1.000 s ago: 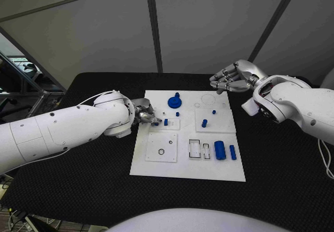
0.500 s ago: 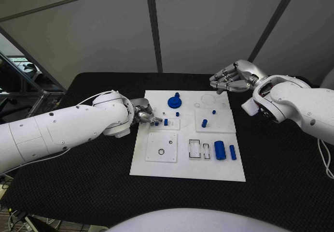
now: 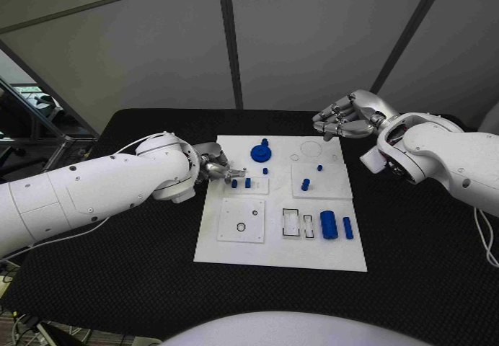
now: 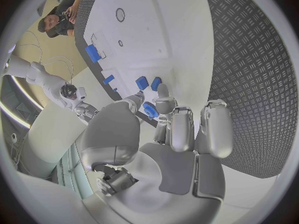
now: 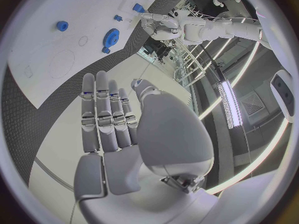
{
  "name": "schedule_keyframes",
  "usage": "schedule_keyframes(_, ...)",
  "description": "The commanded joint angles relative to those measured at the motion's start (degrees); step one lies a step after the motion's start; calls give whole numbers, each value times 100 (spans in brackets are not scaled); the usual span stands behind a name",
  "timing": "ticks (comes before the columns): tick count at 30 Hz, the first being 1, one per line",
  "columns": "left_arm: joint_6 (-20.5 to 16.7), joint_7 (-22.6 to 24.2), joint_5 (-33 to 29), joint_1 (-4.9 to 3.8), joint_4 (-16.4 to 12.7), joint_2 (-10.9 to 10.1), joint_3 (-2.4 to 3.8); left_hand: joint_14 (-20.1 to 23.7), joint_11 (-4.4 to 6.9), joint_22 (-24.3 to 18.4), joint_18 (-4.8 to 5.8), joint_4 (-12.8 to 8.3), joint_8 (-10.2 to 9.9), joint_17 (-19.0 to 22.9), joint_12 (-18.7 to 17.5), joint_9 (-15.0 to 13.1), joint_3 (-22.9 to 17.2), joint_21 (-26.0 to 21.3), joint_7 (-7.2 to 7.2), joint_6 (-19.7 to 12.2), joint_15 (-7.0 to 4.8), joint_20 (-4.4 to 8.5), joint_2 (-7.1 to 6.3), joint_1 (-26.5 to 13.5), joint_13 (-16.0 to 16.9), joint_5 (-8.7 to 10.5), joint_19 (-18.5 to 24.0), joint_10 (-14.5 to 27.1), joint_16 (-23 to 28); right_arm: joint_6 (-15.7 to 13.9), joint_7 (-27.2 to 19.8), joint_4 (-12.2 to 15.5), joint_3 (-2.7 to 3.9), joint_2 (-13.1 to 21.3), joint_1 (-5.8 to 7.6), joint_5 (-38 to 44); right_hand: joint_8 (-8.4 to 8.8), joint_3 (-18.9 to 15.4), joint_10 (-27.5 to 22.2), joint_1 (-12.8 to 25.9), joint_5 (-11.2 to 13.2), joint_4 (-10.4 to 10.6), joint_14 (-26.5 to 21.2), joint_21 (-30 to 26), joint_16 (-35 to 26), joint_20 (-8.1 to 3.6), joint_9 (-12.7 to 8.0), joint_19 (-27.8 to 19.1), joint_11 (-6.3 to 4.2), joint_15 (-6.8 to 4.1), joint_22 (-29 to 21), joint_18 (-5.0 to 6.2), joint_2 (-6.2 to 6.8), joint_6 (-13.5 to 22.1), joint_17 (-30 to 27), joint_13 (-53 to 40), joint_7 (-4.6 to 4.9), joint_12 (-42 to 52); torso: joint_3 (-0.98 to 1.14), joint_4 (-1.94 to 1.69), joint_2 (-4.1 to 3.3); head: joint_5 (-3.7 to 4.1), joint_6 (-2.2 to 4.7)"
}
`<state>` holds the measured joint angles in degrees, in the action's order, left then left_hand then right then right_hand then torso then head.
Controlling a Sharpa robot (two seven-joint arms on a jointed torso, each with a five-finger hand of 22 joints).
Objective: Assemble the parts on the task board
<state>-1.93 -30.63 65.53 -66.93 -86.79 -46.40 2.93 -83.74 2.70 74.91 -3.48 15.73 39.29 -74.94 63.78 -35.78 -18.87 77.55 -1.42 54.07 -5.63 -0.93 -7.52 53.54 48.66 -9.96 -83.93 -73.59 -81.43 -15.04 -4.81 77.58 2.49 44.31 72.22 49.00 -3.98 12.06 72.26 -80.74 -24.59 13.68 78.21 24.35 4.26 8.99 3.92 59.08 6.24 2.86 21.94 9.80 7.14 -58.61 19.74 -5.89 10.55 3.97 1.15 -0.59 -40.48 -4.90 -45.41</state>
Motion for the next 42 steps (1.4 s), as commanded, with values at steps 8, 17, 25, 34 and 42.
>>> schedule_keyframes(8,-1007,379,-510,-49,14,-40,188,-125,-408,-655,-222,46,-446,-247,-1104,300,573,-1373,-418,-856,314,-210,-34,809,-1396,-17,403,1381,517,34,-30,-7,3,-8,10,7,-10,-2,-31,59,-30,48,29,-18,-21,4,8,29,1,-8,-9,61,0,38,-5,9,-1,-1,3,2,0,23,8)
schedule_keyframes(17,-1171,1837,-234,-110,270,258,207,1805,-816,-3023,-678,-359,-1106,2487,-2160,1090,331,-4547,-788,-1206,679,-564,-39,2510,-2200,-15,1999,2621,3605,19,-51,-17,3,-36,9,7,-11,4,-32,58,-42,50,29,-23,-24,4,8,32,-1,-8,-12,62,-7,37,-5,11,-3,-1,2,8,-7,104,78)
schedule_keyframes(25,-1158,2861,733,-150,721,680,77,1446,-727,-3252,-687,-528,-1785,2973,-2891,1914,111,-4711,-670,-651,582,-517,-289,2984,-3078,43,1547,2235,3536,-11,-92,-11,2,-60,9,32,-17,50,-34,-12,-56,2,31,-34,-32,-3,11,43,-12,-18,-19,65,-19,26,-6,18,-12,-2,2,1,-1,167,143)
schedule_keyframes(34,-784,2938,1418,-191,1089,1053,-72,408,-671,-2036,-467,-591,-2099,1645,-3204,2298,197,-3136,-586,-357,523,-428,-366,2986,-3498,40,654,2081,1697,-9,-98,17,1,-77,8,79,-17,50,-34,-12,-56,2,31,-34,-32,-3,11,43,-12,-18,-19,65,-19,26,-6,18,-12,-2,-4,3,-11,211,183)
schedule_keyframes(42,-403,2679,1667,-193,1233,1248,-111,66,-671,-940,-257,-592,-2274,1019,-3381,2491,308,-1809,-564,-290,507,-398,-391,2912,-3712,44,215,2116,880,-4,-90,30,1,-88,7,123,-16,54,-35,-18,-55,-4,31,-35,-33,-4,10,44,-11,-19,-19,65,-16,27,-6,19,-11,-3,0,4,-9,227,175)
